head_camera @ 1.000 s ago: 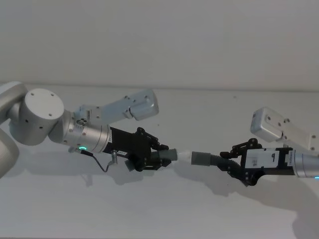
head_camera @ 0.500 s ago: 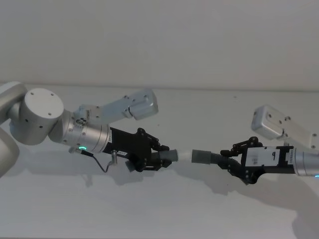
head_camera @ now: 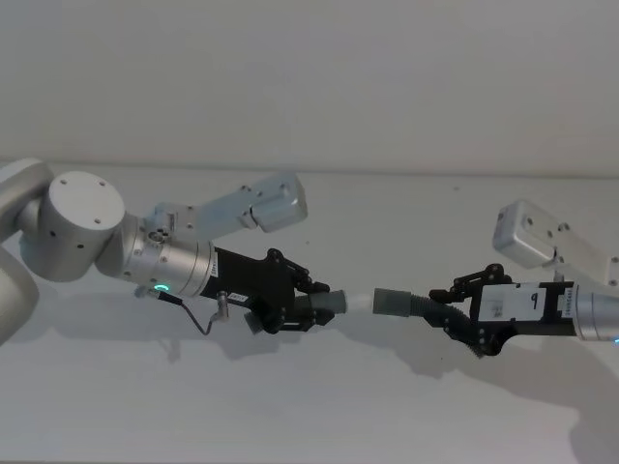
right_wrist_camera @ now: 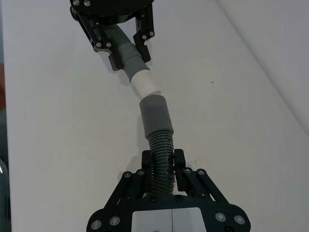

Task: Use both hands to pick up one end of the pipe from the table, align the ends, and insert them.

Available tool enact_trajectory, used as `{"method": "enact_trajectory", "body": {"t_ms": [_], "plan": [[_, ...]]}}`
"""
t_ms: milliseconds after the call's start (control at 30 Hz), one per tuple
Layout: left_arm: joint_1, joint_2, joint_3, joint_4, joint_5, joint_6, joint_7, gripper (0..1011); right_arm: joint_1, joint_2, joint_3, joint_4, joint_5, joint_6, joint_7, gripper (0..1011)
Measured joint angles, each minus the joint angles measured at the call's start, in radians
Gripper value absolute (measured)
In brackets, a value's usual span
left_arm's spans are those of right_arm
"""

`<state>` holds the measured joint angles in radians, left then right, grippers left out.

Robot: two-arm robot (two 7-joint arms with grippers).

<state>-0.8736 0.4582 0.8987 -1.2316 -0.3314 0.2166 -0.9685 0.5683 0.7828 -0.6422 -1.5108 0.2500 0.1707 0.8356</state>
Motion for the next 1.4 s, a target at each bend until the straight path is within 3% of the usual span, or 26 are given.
{"method": "enact_trajectory", "body": {"t_ms": [833,1400], "plan": [[-0.001,0.004,0.012,-0.022,-0.029,0.0,0.012,360,-0.003,0.004,-0.004,0.002,0.018,-0.022,0.012,274],[-0.007,0.012,0.027,-0.039,-0.018,0.008,0.01,360,0.006,-0.002,-0.004,0.02,0.035,-0.023,0.016,273]]}}
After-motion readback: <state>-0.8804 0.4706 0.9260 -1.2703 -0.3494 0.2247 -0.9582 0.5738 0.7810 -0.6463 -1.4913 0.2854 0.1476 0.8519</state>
